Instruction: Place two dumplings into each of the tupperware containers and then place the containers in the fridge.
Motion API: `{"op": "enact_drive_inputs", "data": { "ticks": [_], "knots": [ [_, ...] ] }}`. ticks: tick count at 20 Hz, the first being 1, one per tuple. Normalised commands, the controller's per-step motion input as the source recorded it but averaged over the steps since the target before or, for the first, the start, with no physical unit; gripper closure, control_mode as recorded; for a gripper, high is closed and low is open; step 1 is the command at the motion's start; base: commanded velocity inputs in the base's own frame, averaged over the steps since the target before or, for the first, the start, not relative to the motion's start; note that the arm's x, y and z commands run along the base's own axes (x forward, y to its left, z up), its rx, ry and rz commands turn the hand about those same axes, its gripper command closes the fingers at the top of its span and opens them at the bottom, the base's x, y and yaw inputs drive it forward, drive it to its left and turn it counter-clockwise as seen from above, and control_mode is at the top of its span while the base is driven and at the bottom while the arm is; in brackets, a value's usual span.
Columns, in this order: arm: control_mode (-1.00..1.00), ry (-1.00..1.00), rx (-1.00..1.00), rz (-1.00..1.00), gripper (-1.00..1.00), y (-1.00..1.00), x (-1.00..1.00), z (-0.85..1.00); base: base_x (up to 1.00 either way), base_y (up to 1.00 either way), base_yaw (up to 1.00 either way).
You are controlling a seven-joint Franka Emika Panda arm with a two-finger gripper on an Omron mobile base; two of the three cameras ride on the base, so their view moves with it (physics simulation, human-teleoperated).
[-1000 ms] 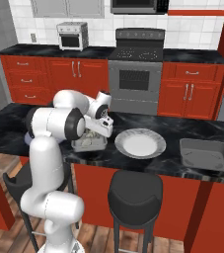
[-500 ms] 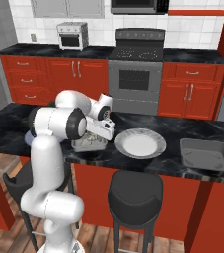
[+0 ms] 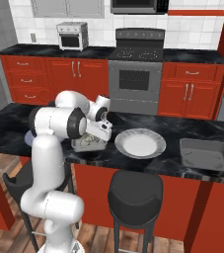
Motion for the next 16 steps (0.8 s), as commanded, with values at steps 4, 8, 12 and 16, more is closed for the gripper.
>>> {"op": "enact_drive_inputs", "data": {
  "ticks": [4, 8, 12, 16],
  "knots": [
    [-1.00, 0.00, 0.00, 0.00, 1.00, 0.00, 0.02, -0.09, 0.00, 0.00, 0.00],
    [-1.00, 0.00, 0.00, 0.00, -1.00, -0.11, 0.00, -0.04, 0.00, 0.00, 0.00],
    [-1.00, 0.01, 0.00, 0.00, -1.00, -0.07, 0.00, 0.00, 0.00, 0.00, 0.00],
    [-1.00, 0.00, 0.00, -0.03, -1.00, -0.02, -0.08, 0.22, 0.00, 0.00, 0.00]
  ]
}}
